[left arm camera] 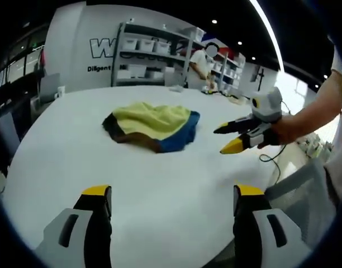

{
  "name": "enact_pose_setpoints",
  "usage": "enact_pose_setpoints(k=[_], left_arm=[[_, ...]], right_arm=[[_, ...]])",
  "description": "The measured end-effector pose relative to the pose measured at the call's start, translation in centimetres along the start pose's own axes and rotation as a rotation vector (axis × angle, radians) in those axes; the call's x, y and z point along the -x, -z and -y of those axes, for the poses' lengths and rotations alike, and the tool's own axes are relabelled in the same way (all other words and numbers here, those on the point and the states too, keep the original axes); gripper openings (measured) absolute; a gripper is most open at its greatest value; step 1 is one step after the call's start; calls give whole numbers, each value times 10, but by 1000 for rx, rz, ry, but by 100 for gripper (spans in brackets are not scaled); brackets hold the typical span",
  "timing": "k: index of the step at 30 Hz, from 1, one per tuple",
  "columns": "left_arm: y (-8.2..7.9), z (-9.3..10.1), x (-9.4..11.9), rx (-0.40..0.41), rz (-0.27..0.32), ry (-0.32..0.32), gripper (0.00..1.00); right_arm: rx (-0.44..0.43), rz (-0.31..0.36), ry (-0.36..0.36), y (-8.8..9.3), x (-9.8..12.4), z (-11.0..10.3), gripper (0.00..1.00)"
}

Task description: Fold the garment on the visible template until the final outline fits inside the template.

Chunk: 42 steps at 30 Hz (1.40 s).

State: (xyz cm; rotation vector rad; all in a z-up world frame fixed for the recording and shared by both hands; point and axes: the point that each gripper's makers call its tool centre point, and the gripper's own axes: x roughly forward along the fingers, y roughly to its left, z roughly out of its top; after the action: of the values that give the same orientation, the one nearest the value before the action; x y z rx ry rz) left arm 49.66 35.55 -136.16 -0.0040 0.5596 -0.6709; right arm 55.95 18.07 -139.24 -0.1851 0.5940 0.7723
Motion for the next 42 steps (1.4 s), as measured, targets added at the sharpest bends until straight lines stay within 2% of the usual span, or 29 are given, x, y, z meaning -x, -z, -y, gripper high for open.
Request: enact_pose_setpoints(k=[14,21,29,42], left_arm=[[1,-3,-3,5,-4,6,86],[2,-5,-5,10,-8,8,86],[2,-6,-6,17,-6,7,86],[-2,-10,-10,15,-4,3,85]], right_arm=[[188,-91,-34,-8,-43,4,43],[381,-142,-54,-11,-57,5,36],[494,-190,-73,-9,-71,10,29],[564,-235,-80,-6,-83,23,19]])
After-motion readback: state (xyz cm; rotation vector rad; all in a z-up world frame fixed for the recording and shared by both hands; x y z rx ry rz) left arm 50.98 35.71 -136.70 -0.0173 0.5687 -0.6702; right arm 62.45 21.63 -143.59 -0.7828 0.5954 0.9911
